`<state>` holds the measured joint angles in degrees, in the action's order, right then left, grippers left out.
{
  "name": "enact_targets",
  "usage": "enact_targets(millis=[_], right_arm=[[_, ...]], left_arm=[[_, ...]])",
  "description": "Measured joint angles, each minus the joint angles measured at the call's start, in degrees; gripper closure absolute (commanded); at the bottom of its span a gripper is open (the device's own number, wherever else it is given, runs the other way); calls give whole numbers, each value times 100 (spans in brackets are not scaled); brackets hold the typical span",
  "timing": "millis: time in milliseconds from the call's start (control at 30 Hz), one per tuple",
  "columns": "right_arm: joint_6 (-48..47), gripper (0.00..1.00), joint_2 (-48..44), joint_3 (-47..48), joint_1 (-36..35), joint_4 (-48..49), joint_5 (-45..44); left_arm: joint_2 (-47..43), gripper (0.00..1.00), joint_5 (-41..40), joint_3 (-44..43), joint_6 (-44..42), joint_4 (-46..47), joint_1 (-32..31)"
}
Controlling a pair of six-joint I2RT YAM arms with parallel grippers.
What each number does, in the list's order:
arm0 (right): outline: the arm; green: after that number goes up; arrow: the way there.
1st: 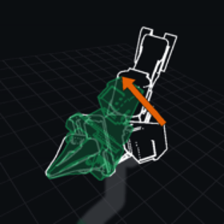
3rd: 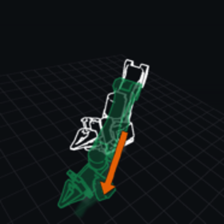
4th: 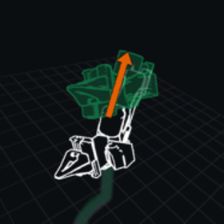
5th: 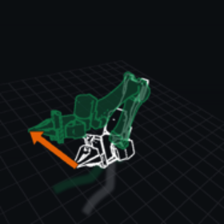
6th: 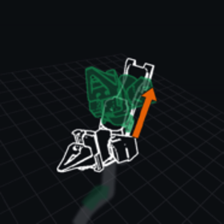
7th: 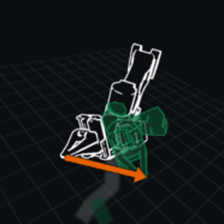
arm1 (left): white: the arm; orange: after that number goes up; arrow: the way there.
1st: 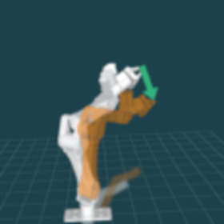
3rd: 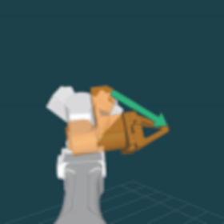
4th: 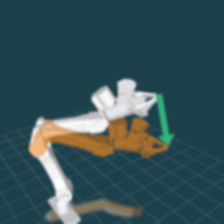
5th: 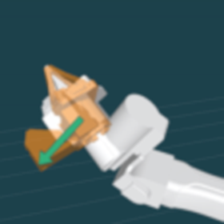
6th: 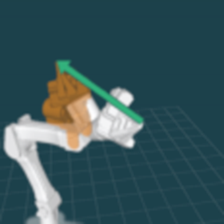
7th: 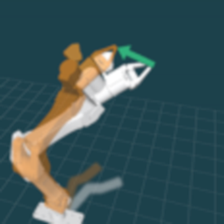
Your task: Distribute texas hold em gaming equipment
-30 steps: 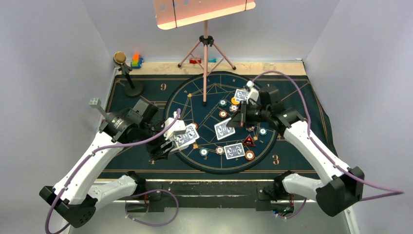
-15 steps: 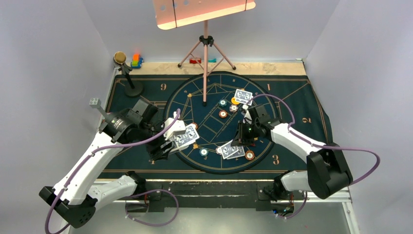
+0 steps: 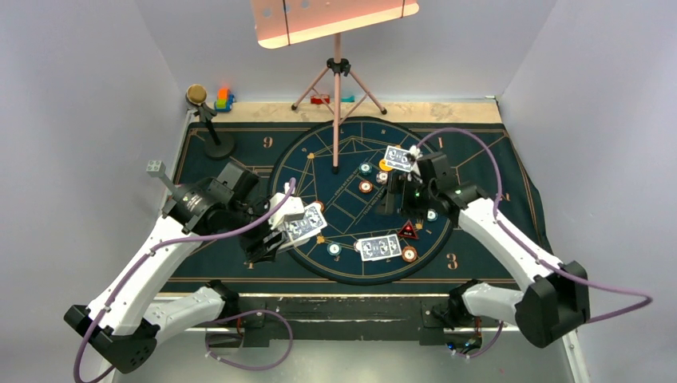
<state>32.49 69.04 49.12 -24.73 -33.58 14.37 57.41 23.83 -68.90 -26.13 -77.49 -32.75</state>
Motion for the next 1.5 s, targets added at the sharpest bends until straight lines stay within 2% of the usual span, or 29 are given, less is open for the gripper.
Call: enact_targets(millis=[200,467,633,967,1400,1500], right_arm=[[160,9,-343,946,-179,225,730],[511,6,332,1895,-1445,798,1438],[678,4,861,2107,-1947,1060,1611],[887,2,1456,2127,-2330,1506,1818],[935,37,1456,2127,-2365,1521,1784],[918,42,1362,2127,-2356,1491,1727]], left_arm=[[0,100,2,0,0,0,0],[2,100,2,0,0,2,0],[2,100,0,0,0,2,0],[2,100,0,-7,0,-2,0],[15,100,-4,-74,0,-35,0],[26,100,-2,-74,0,-48,0]])
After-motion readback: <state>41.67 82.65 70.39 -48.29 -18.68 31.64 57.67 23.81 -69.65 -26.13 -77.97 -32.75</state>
